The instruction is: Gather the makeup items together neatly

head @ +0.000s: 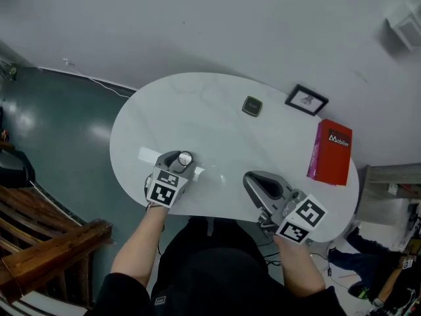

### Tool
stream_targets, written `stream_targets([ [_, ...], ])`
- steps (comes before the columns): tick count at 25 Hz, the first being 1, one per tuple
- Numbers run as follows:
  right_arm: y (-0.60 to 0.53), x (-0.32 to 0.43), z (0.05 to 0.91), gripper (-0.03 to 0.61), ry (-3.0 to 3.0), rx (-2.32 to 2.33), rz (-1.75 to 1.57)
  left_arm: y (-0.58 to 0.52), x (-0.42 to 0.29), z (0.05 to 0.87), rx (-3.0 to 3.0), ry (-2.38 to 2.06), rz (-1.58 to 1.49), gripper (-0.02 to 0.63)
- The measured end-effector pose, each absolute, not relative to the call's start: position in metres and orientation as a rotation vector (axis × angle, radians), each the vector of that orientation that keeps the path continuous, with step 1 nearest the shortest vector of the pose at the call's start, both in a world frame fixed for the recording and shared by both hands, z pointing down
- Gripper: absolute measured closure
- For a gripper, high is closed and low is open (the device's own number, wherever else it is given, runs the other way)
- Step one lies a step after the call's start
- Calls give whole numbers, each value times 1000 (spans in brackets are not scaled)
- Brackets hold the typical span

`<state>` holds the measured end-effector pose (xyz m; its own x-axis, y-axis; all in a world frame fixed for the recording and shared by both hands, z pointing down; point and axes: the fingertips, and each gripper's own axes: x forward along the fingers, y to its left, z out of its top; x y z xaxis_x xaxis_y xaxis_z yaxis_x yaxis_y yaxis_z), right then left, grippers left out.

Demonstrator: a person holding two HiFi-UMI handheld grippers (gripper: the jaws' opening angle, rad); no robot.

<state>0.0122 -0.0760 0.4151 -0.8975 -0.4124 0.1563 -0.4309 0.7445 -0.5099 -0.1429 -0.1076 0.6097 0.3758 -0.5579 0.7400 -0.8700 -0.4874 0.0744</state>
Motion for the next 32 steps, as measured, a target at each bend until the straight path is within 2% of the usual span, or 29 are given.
stream_targets([
  [13, -64, 72, 448, 541, -2824, 913, 981, -159, -67, 625, 2306, -1106, 962, 393],
  [26, -55, 109, 455, 541, -2766, 1088, 1012, -164, -51, 657, 2299, -1078, 1038, 391],
  [32, -58, 113, 435, 541, -2790, 1125, 964, -164, -58, 634, 2353, -1117, 983, 364],
])
